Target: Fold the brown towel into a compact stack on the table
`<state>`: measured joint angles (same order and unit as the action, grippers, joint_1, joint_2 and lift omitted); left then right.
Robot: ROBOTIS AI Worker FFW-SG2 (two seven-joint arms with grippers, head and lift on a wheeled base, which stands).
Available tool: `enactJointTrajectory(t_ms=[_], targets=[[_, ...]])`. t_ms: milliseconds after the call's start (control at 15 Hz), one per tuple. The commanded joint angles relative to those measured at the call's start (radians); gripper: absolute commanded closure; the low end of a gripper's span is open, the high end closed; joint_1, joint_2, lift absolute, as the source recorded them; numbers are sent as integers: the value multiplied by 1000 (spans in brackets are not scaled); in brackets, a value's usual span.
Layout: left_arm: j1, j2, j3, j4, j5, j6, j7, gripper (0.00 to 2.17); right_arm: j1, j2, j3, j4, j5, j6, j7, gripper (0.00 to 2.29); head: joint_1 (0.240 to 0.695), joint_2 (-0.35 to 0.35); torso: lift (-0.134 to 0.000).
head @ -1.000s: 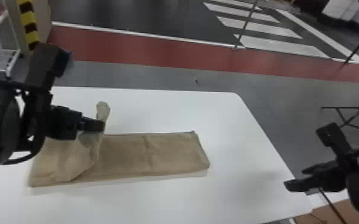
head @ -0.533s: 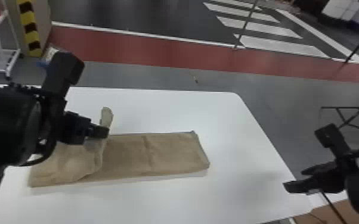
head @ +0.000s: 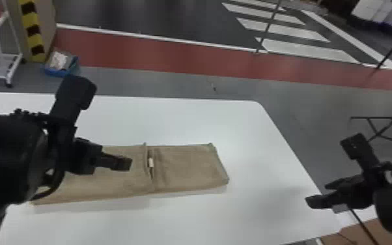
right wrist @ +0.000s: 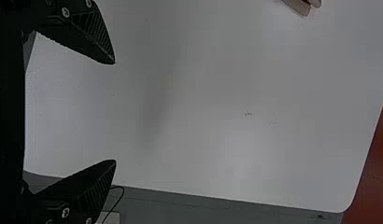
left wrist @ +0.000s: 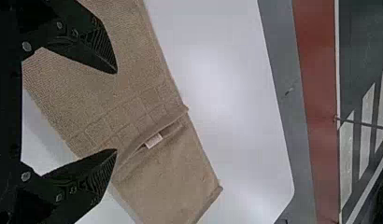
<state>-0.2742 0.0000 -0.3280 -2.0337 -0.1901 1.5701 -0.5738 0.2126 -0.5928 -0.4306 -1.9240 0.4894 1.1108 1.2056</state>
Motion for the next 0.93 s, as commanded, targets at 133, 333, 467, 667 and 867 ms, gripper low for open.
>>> enactJointTrajectory(t_ms=[133,333,467,667,867], targets=[[95,-3,142,-89,6,-34,-44,36,-105,51,108,-84,-9,174,-3,134,695,-350,-124],[171,26,300,-125,75,-92,-81,80,-222,142,245,-127,1,349,-32,134,695,-350,-124],[211,84,385,-131,121,-92,-84,87,-322,238,346,-125,24,461,-100,134,695,-350,-124],[266,141,486,-131,172,-135,-89,87,-449,410,447,-113,64,461,-202,134,695,-193,-124],[311,192,549,-128,219,-187,-95,87,-527,567,500,-53,74,461,-271,134,695,-55,-124]])
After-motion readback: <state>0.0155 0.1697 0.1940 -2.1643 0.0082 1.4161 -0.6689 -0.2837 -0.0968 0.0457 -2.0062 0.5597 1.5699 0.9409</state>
